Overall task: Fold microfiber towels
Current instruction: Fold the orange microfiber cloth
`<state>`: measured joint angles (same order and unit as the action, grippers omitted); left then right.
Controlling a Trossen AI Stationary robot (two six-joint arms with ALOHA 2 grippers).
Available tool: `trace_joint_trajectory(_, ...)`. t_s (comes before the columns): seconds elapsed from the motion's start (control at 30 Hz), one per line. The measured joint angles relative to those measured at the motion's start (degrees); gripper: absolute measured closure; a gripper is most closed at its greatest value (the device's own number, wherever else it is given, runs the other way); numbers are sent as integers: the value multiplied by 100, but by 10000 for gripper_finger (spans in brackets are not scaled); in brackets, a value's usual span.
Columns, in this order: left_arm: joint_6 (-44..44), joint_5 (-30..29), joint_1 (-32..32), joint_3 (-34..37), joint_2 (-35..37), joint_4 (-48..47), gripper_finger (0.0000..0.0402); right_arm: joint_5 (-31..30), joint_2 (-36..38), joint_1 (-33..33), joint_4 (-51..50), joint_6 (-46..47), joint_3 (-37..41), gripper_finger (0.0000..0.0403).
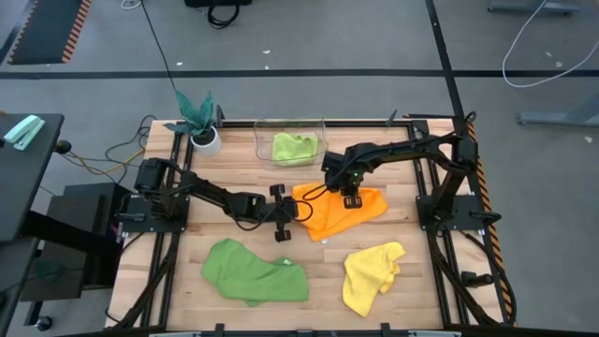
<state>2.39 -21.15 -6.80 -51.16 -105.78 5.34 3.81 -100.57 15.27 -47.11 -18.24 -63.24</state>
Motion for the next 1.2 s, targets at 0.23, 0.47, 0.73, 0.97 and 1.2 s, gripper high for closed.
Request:
trace_joint_trajectory(0.23,-2,186,32,0,0,0,389,-266,0,-424,32,-101,-27,315)
trace_joint_trajectory(0.47,23,190,32,0,-2,0,396,-387,0,-210,52,-227,-458,315)
trace_joint_trajectory(0.73,118,190,32,0,-2,0,383,-65,0,97,-183,-232,-627,315)
trace_joint_trajectory(0.97,101,190,32,0,-9,-4,391,23,0,-60,-224,-232,-622,315)
trace_joint_trajectory(1.2,105,191,32,0,-9,-2,375,140,0,-80,-137,-229,-336,315)
